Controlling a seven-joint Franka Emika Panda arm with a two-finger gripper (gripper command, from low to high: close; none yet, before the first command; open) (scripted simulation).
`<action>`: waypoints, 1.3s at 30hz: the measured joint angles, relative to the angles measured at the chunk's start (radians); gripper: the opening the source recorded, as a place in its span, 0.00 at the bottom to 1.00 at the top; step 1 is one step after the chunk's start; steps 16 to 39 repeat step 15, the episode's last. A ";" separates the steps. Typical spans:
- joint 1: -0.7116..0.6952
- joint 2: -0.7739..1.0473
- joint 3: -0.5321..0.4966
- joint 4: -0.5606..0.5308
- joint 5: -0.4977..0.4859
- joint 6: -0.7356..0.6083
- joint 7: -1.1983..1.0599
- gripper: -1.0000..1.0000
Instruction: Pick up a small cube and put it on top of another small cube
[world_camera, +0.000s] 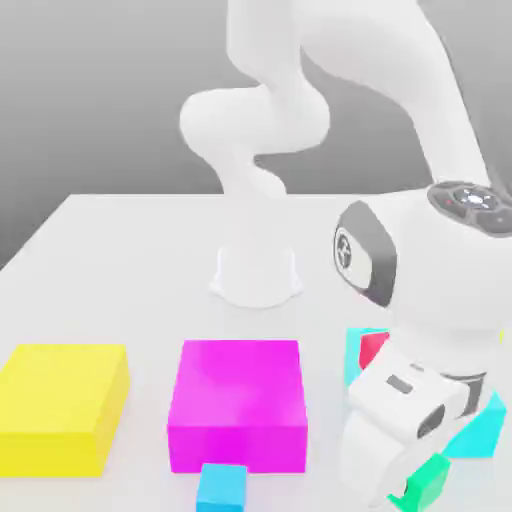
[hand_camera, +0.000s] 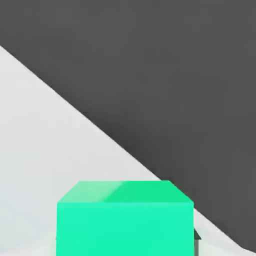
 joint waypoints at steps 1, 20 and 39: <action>-0.029 -0.027 -0.016 -0.028 0.013 0.001 -0.007 0.00; -0.145 0.005 -0.082 -0.112 0.086 0.120 -0.058 1.00; -0.145 0.005 -0.082 -0.112 0.086 0.120 -0.058 1.00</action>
